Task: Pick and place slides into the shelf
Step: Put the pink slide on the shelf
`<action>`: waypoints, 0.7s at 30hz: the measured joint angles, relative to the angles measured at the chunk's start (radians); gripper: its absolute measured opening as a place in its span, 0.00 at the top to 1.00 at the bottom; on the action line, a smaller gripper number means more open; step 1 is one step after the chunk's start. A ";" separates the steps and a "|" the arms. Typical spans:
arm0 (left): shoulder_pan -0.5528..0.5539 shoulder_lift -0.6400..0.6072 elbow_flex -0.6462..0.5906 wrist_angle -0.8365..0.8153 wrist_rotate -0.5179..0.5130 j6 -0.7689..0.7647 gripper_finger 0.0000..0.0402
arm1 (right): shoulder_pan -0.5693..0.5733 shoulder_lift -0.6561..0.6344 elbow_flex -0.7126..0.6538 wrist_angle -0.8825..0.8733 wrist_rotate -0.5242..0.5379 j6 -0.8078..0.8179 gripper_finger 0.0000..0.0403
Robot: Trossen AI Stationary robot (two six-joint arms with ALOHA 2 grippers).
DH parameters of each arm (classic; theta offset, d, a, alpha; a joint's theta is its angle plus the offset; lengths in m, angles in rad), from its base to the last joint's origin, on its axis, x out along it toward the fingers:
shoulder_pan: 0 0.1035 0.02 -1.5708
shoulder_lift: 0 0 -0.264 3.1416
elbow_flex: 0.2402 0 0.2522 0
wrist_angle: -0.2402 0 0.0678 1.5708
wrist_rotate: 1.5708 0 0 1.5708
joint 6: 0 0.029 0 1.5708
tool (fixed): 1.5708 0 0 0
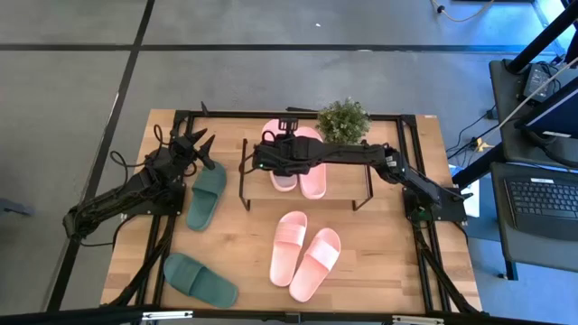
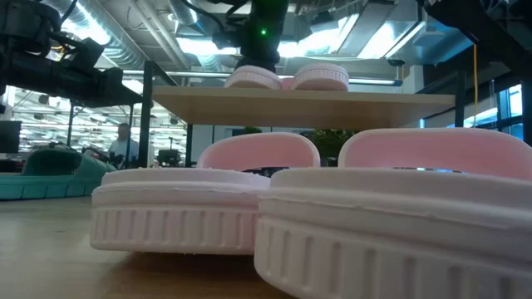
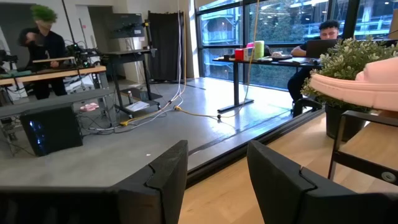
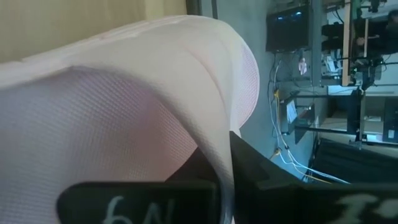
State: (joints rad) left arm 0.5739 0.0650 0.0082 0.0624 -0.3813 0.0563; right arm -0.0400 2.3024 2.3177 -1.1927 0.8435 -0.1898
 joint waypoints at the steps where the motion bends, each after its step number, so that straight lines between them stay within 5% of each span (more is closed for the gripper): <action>1: 0.000 0.000 0.000 0.000 0.000 0.000 0.60 | 0.003 0.000 0.000 0.000 0.000 -0.002 0.97; 21: 0.000 0.000 0.000 0.000 0.000 0.000 0.60 | 0.006 -0.011 0.034 -0.005 0.030 -0.006 0.97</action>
State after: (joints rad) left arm 0.5738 0.0652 0.0082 0.0624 -0.3813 0.0563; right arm -0.0338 2.2917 2.3520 -1.1972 0.8734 -0.1962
